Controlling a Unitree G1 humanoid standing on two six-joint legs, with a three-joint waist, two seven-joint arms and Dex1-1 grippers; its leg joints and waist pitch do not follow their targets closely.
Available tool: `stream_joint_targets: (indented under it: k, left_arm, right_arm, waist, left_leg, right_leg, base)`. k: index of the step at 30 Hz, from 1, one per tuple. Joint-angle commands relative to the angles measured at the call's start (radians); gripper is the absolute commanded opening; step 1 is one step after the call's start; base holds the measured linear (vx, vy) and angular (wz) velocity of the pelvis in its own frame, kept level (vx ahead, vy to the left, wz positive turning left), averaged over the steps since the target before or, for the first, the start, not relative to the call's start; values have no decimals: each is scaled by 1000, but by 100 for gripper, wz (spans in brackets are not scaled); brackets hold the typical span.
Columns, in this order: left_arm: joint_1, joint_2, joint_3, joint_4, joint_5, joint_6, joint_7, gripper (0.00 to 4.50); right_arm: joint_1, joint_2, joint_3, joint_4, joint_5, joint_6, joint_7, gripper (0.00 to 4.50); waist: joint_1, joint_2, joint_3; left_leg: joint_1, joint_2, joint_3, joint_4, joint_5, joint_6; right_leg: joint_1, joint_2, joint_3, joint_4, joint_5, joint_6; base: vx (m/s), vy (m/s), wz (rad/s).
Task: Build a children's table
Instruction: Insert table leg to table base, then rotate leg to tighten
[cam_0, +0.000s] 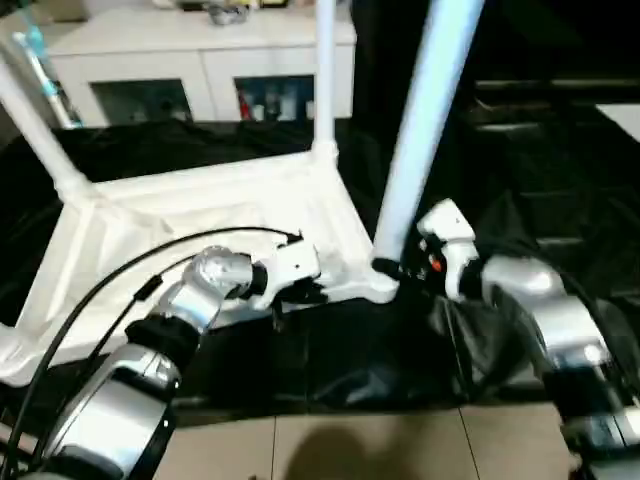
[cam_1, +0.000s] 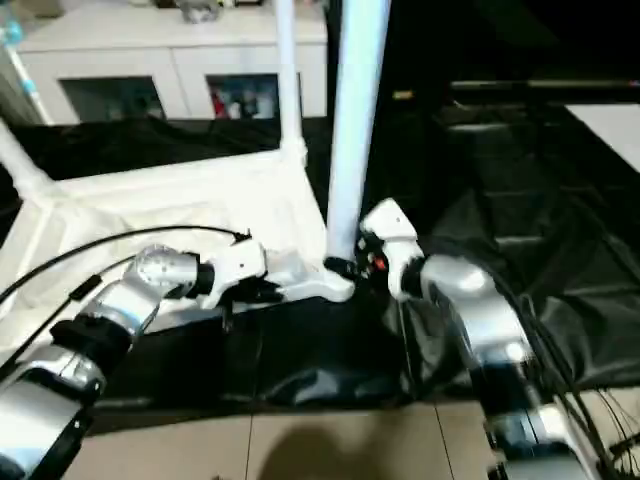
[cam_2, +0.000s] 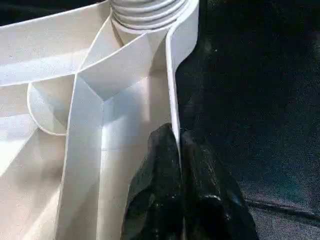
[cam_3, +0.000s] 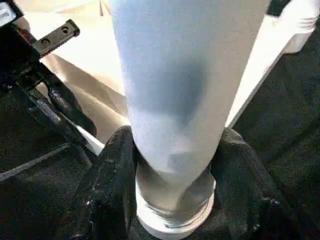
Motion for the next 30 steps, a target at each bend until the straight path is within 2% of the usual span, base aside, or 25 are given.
stream_joint_targets:
  k: [1,2,4,7,11,12,15,16,17,21,22,23,26,27,28,29,30]
  left_arm:
    - [1,-17,-26,-30,17,-17,-11,0]
    - [0,-18,-26,-30,18,-16,-11,0]
    - [0,-18,-26,-29,18,-17,-9,0]
    - [-1,-20,-24,-28,18,-16,-4,0]
    - [0,-21,-21,-30,17,-14,0,0]
    - [0,-20,-20,-31,17,-14,0,0]
    - [-1,-20,-20,-29,17,-13,0,0]
    - [-4,-20,-18,-24,18,-11,4,0]
    - [-5,-20,-17,-23,18,-10,5,0]
    - [-27,-41,12,24,9,29,62,0]
    - [-35,-51,23,38,4,44,83,0]
    - [-45,-63,32,55,1,64,107,0]
    - [-111,-130,70,145,-5,139,246,0]
    - [-117,-136,73,153,-5,144,258,0]
    - [-150,-177,96,191,-16,178,318,0]
    - [-185,-224,120,223,-29,222,384,0]
    - [-198,-242,129,232,-34,242,411,0]
  right_arm:
    - [-1,13,72,75,-8,57,44,186]
    - [-17,12,79,107,-18,62,54,186]
    - [-27,13,82,136,-31,59,49,186]
    - [-57,31,74,222,-51,61,24,186]
    - [-59,39,84,250,-62,50,25,186]
    - [-56,41,87,248,-62,52,25,186]
    - [-62,49,85,268,-69,43,17,186]
    - [-73,60,76,294,-74,28,-2,186]
    - [-75,62,74,299,-75,26,-6,186]
    - [-106,113,15,367,-86,-10,-163,186]
    - [-114,129,-4,385,-90,-16,-222,186]
    - [-122,147,-24,402,-90,-16,-279,186]
    - [-161,223,-94,484,-76,-38,-483,186]
    - [-164,229,-99,491,-74,-40,-497,186]
    - [-188,265,-123,531,-64,-49,-578,186]
    - [-219,306,-155,578,-47,-59,-668,186]
    - [-232,322,-170,597,-38,-64,-705,186]
  waist:
    - [-2,-13,-48]
    - [-3,-20,-49]
    - [-2,-17,-49]
    - [-4,-20,-48]
    - [-6,-19,-46]
    - [-6,-16,-46]
    - [-8,-20,-46]
    - [-9,-10,-45]
    - [-13,-13,-44]
    - [-29,-15,-40]
    - [-36,-16,-40]
    - [-35,-16,-41]
    - [-47,-14,-40]
    - [-50,-12,-42]
    - [-54,-14,-42]
    - [-55,-5,-42]
    - [-61,-9,-44]
  left_leg:
    - [6,52,-18,-84,-260,21]
    - [5,52,-17,-84,-254,21]
    - [4,52,-17,-83,-247,21]
    - [4,53,-17,-84,-249,19]
    - [6,54,-18,-87,-275,9]
    - [10,55,-19,-88,-291,4]
    - [10,56,-20,-90,-302,-2]
    - [8,54,-22,-90,-313,-7]
    - [8,54,-20,-91,-326,-10]
    - [8,50,-26,-93,-370,-26]
    - [8,47,-29,-93,-382,-33]
    - [11,48,-30,-93,-385,-33]
    - [15,46,-28,-92,-398,-42]
    - [16,46,-30,-92,-404,-48]
    - [12,44,-29,-93,-401,-45]
    - [14,43,-30,-92,-404,-47]
    - [14,44,-30,-92,-405,-49]
  right_leg:
    - [40,-61,46,-91,-319,-202]
    - [42,-62,46,-90,-310,-205]
    - [41,-63,46,-88,-301,-209]
    - [40,-63,45,-87,-299,-215]
    - [38,-63,45,-90,-330,-207]
    - [36,-63,46,-92,-343,-203]
    - [36,-63,46,-91,-337,-202]
    - [36,-65,46,-91,-343,-204]
    - [34,-64,46,-95,-355,-202]
    - [29,-65,44,-100,-439,-182]
    - [28,-65,42,-104,-483,-165]
    - [27,-66,42,-107,-494,-159]
    - [18,-60,42,-109,-487,-161]
    - [17,-62,42,-107,-485,-163]
    - [19,-61,42,-109,-468,-165]
    - [18,-62,42,-108,-460,-170]
    - [19,-62,41,-108,-443,-178]
  base:
    - [0,0,0]
    - [0,0,0]
    - [0,0,0]
    - [0,0,0]
    - [0,0,0]
    - [0,0,0]
    - [0,0,0]
    - [0,0,0]
    - [0,0,0]
    - [0,0,0]
    - [0,0,0]
    - [0,0,0]
    - [0,0,0]
    - [0,0,0]
    - [0,0,0]
    - [0,0,0]
    - [0,0,0]
